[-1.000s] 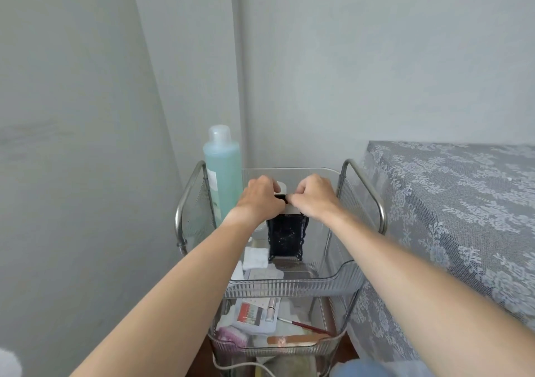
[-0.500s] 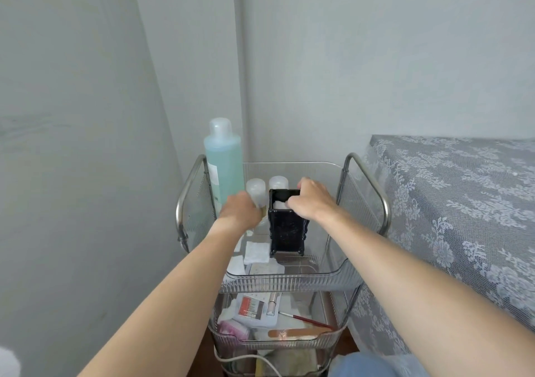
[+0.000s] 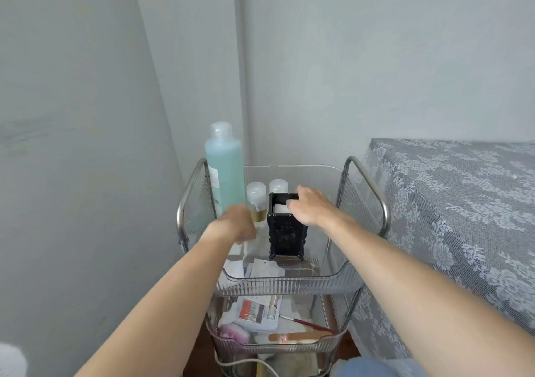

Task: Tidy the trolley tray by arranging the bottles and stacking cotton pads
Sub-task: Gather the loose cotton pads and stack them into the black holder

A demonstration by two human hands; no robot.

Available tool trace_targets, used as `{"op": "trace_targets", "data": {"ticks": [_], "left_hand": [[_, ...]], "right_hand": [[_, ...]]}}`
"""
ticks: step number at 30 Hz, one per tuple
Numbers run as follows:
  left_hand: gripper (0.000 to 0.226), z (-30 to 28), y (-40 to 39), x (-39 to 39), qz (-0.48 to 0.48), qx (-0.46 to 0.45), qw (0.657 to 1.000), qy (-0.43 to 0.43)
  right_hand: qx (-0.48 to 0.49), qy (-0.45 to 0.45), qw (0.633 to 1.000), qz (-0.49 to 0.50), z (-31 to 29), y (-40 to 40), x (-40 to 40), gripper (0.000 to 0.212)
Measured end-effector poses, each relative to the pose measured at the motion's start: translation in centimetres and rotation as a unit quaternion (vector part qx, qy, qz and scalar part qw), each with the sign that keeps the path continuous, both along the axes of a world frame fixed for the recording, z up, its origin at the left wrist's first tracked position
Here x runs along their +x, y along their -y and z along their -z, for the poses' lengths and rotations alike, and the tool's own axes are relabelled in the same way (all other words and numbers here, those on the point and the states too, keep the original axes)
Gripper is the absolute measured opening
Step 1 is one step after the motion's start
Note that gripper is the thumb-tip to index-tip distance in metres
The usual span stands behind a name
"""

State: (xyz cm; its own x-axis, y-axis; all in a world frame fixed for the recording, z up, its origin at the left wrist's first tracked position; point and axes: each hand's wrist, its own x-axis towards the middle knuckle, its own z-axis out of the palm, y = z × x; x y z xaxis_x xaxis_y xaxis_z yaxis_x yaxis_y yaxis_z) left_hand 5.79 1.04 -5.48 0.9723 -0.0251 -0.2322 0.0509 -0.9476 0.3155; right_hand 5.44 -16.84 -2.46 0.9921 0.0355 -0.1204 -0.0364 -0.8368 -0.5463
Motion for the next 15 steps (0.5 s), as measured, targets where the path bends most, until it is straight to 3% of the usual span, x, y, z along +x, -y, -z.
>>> {"op": "trace_targets", "data": {"ticks": [2, 4, 8, 15], "left_hand": [[0.008, -1.3, -0.6, 0.3, -0.013, -0.084, 0.996, 0.041], [0.018, -2.9, -1.1, 0.6, -0.028, -0.150, 0.984, 0.091], [0.022, -6.5, -0.7, 0.8, 0.025, -0.196, 0.966, 0.168], [0.033, -8.9, 1.7, 1.0, 0.114, -0.226, 0.958, 0.132]], "right_hand": [[0.010, -0.008, 1.000, -0.008, -0.4, 0.1, 0.0, 0.044], [0.030, -0.003, 0.999, -0.013, -0.9, 0.2, 0.1, 0.043], [0.102, 0.019, 0.995, -0.016, -2.1, 0.5, 0.7, 0.035], [0.174, 0.036, 0.984, -0.029, -4.2, 1.1, 1.1, 0.035]]}}
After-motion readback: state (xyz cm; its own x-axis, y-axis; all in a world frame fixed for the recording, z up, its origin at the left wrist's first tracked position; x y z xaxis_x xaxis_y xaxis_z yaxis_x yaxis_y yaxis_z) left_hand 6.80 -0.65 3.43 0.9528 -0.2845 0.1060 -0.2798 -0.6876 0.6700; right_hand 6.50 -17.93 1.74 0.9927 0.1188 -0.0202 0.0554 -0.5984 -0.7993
